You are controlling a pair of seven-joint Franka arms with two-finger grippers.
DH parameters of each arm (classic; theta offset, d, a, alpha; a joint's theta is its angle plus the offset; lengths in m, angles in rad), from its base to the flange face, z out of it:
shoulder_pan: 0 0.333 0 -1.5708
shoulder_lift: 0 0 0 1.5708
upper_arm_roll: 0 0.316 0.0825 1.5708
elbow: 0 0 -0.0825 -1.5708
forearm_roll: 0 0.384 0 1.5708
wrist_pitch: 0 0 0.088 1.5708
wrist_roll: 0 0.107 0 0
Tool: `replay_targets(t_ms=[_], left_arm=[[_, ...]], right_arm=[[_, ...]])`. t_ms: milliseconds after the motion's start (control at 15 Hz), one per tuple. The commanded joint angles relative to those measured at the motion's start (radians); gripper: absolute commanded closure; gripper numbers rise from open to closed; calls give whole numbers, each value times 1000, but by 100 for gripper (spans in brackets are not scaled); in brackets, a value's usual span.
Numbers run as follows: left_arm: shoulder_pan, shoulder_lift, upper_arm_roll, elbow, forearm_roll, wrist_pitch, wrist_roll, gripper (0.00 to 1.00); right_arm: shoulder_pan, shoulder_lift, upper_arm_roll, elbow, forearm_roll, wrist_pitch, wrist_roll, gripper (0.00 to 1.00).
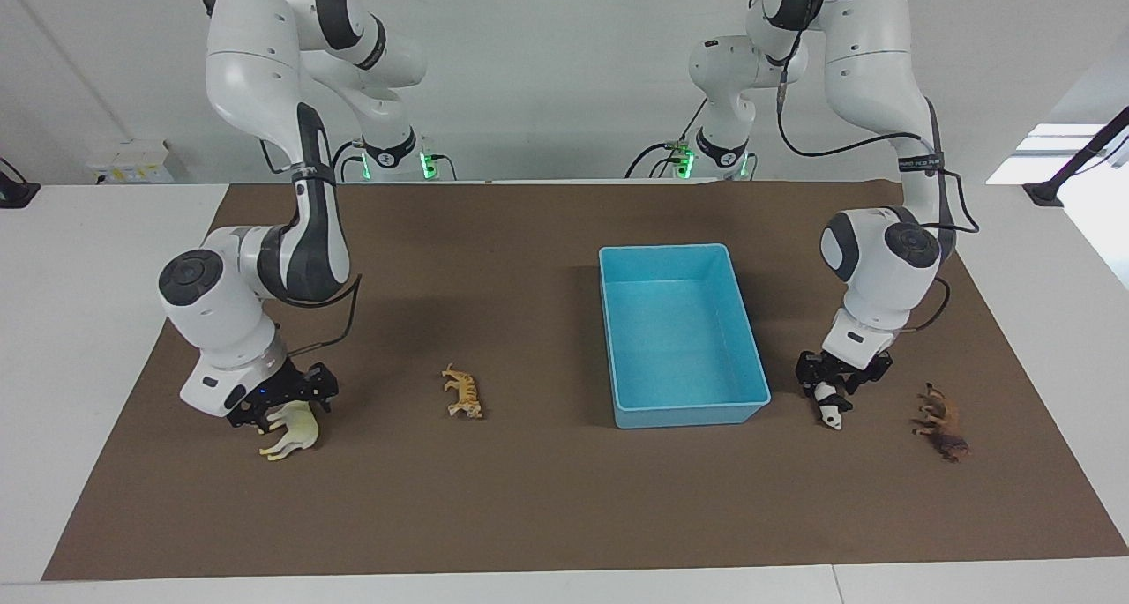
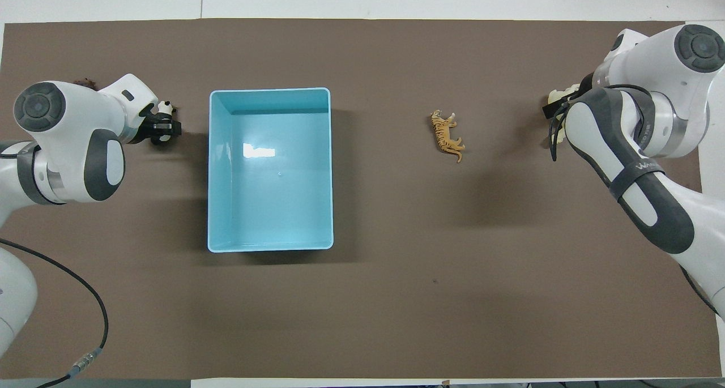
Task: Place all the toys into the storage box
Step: 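Grasp the panda with the left gripper while the right gripper grasps the llama, then drop the panda in the box while the right gripper drops the llama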
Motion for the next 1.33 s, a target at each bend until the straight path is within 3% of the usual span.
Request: replay_targets(t_ms=[0, 267, 467, 533, 600, 667, 867, 1000, 1067, 1133, 1200, 1267], left_arm=[[-9, -27, 8, -34, 15, 14, 1, 69], [-12, -24, 10, 13, 13, -24, -2, 72], [-15, -24, 5, 193, 4, -245, -17, 72], [-27, -27, 1, 255, 2, -328, -39, 72], [-53, -35, -1, 319, 1, -426, -83, 72], [-88, -53, -1, 358, -1, -494, -135, 72], [-254, -84, 1, 351, 1, -536, -383, 71], [-337, -117, -1, 282, 1, -518, -501, 70], [-383, -136, 1, 228, 2, -492, -538, 63], [-404, -160, 1, 175, 6, -455, -552, 43], [-414, -167, 1, 148, 6, -435, -556, 9], [-414, -167, 1, 150, 6, -441, -554, 0]], right_arm=[[-11, -5, 2, -49, -2, 54, -25, 0], [-11, -7, 2, -60, -1, 64, -24, 3], [-15, 5, 2, -78, 1, 116, -21, 16], [-15, 5, 3, -81, 2, 120, -16, 25], [-14, 4, 3, -81, 4, 117, -10, 56], [-8, 2, 2, -81, 12, 110, 4, 97], [-6, -4, 3, -49, 6, 49, 22, 100], [0, -4, 2, -13, 1, 0, 27, 100], [12, -5, 0, 0, -1, -12, 30, 100], [17, -10, -1, 11, -2, -18, 30, 100], [19, -19, -3, 18, -4, -31, 30, 100], [20, -42, -3, 34, -5, -66, 32, 100]])
